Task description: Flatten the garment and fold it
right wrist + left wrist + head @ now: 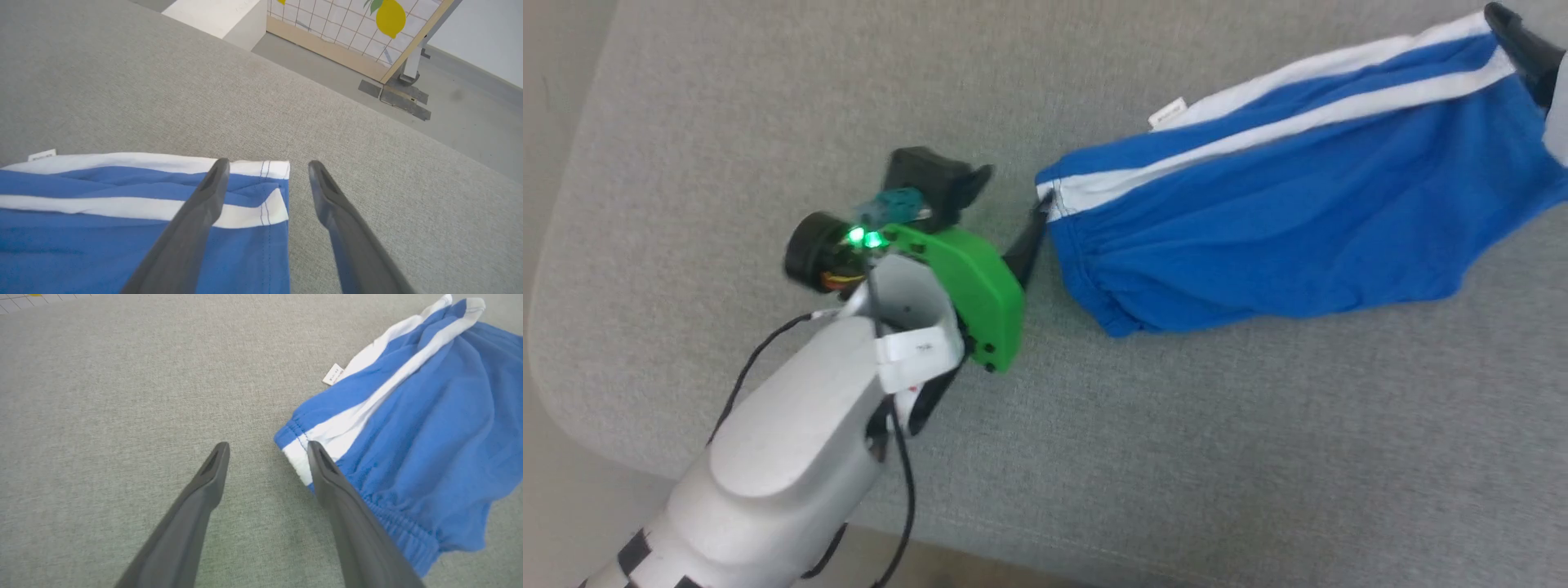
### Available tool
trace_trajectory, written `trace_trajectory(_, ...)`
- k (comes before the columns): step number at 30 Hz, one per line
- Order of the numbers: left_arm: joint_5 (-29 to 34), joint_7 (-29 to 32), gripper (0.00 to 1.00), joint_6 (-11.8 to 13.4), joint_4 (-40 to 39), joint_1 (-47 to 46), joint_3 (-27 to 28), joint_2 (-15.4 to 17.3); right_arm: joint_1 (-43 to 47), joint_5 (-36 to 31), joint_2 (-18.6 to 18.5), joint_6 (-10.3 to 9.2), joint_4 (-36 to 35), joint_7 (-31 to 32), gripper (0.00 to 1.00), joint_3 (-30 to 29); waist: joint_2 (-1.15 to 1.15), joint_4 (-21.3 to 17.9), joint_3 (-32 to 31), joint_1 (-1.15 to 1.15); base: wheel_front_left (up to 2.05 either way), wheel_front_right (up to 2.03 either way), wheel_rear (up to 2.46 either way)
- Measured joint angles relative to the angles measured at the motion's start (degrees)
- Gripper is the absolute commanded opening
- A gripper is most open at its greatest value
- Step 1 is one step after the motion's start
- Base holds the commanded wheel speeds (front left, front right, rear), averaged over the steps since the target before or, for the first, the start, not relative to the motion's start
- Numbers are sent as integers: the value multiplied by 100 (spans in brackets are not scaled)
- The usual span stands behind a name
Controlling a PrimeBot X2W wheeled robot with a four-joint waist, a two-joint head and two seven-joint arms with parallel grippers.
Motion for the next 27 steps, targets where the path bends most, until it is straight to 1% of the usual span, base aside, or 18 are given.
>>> trace_trajectory(5,-87,-467,100,296,16,321,389,82,469,232,-46,0,-169,-826,100,36,0,-78,-455,0,0,0,0)
trace_trajectory(8,-136,-765,100,487,0,567,632,166,792,316,-153,0,-320,-1195,100,42,0,-114,-713,0,0,0,0)
trace_trajectory(12,-136,-1218,100,690,-92,962,857,321,1298,441,-223,0,-401,-1444,100,-44,0,-143,-1032,-1,0,0,0)
trace_trajectory(14,-125,-1473,100,840,-159,1171,975,376,1520,474,-218,0,-387,-1459,100,-129,0,-148,-1162,-1,0,0,0)
trace_trajectory(16,19,-1702,100,935,-220,1377,991,486,1713,482,-183,0,-335,-1445,100,-230,0,-146,-1273,-1,0,0,0)
trace_trajectory(19,89,-2046,100,1151,-336,1733,1073,541,1939,480,-64,0,-141,-1222,100,-478,0,-109,-1394,-1,0,0,0)
trace_trajectory(23,366,-2412,100,1341,-476,2154,1032,648,2065,470,245,-1,149,-775,100,-916,0,20,-1431,-1,0,0,0)
trace_trajectory(27,525,-2622,100,1490,-576,2431,996,677,2076,337,510,-1,377,-421,100,-1330,0,152,-1388,-1,0,0,0)
